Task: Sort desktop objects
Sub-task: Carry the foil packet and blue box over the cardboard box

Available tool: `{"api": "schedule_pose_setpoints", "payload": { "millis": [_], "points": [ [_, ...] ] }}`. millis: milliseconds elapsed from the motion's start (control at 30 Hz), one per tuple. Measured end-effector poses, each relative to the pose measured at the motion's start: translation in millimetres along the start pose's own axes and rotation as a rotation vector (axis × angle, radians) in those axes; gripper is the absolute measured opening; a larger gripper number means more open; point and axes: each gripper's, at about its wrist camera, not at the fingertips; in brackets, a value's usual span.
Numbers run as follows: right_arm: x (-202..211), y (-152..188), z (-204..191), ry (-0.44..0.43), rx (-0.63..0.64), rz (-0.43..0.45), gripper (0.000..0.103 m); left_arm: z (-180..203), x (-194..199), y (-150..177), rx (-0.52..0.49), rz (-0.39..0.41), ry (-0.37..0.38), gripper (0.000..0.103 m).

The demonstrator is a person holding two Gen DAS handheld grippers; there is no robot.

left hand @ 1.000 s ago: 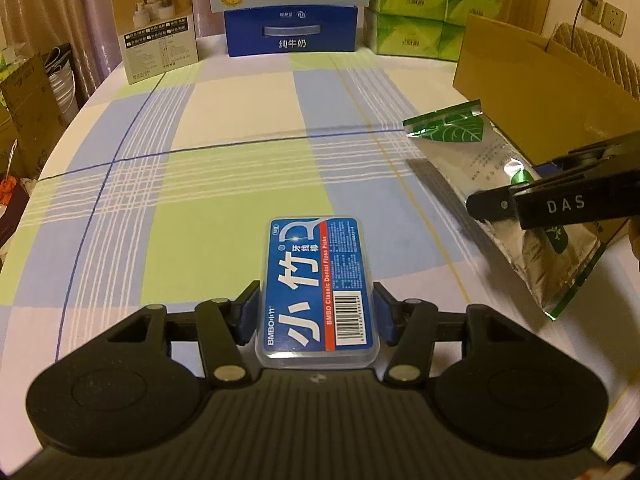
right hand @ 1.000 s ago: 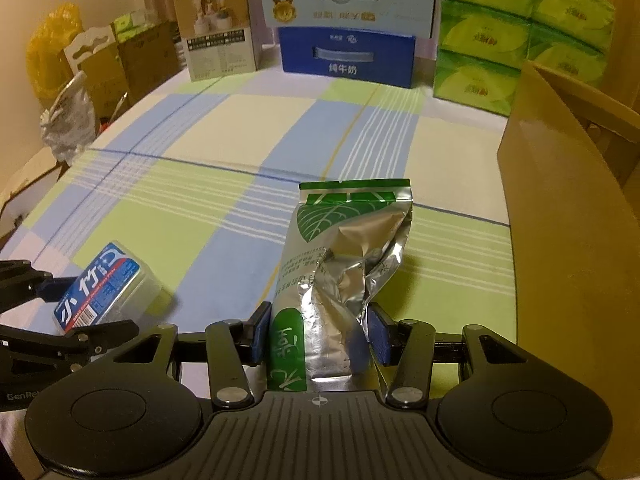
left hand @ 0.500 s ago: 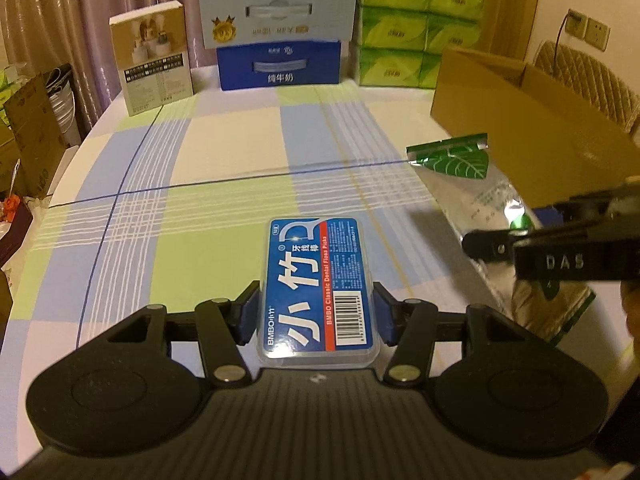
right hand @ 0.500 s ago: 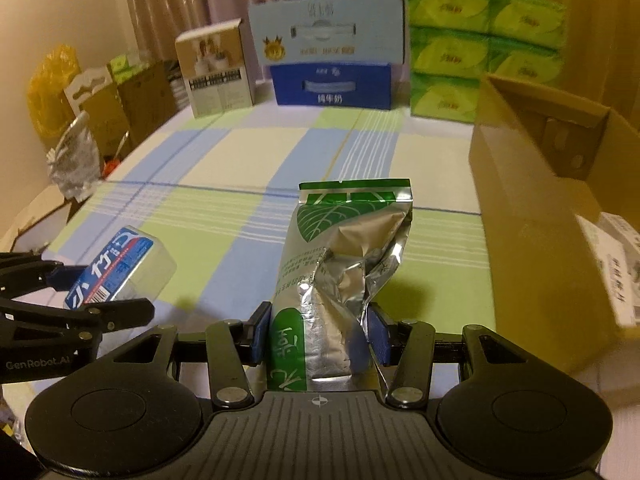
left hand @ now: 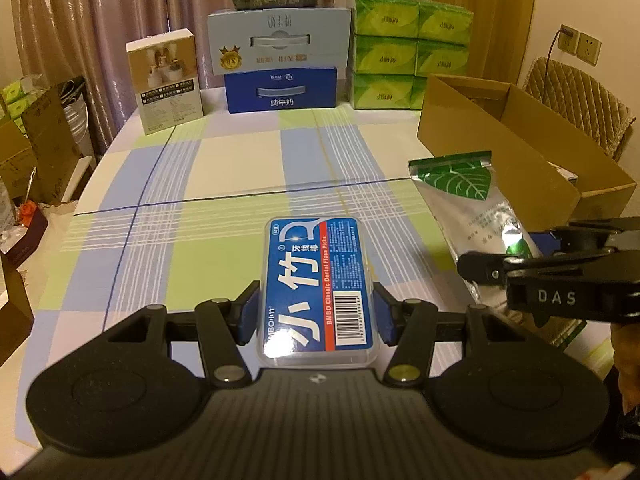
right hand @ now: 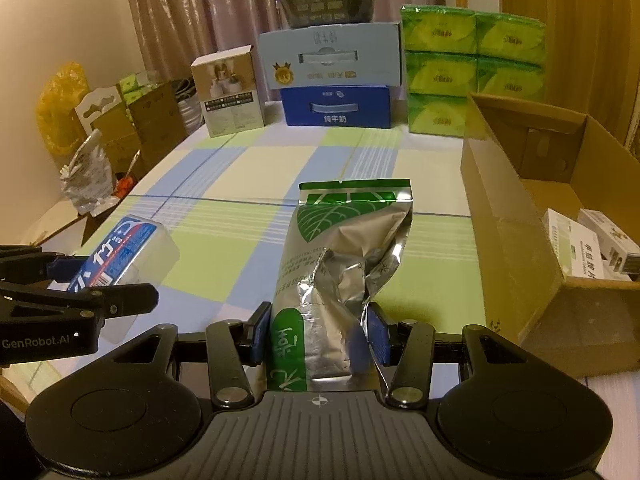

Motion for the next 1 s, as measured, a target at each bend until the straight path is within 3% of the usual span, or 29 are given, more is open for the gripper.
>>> {"api": "schedule_pose_setpoints", "payload": {
  "millis": [233, 433, 667, 1000],
  "points": [
    [37, -15, 8, 0.011, -0.014, 0.066, 0.047, 9, 18, -3, -0.018, 0.024, -0.002, 0.051],
    [84, -39, 40, 0.072, -0.026, 0.146, 0.047, 33, 33, -24, -0.055, 0.062, 0.028, 0.051],
    [125, -54, 112, 0.183, -0.063, 0.178, 0.047, 100, 33, -67, -0.125, 0.107, 0.119, 0.051],
    [123, -59, 200, 0.251, -0.106, 0.131, 0.047, 194, -4, -130, -0.14, 0.107, 0.27, 0.051]
  ]
}}
Point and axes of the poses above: each gripper's, at about its wrist camera, not at the fingertips, and x roughly against the way its jaws point, z to its right, y to its underside, and after that the axes turned 9 degrees about -z, right-handed
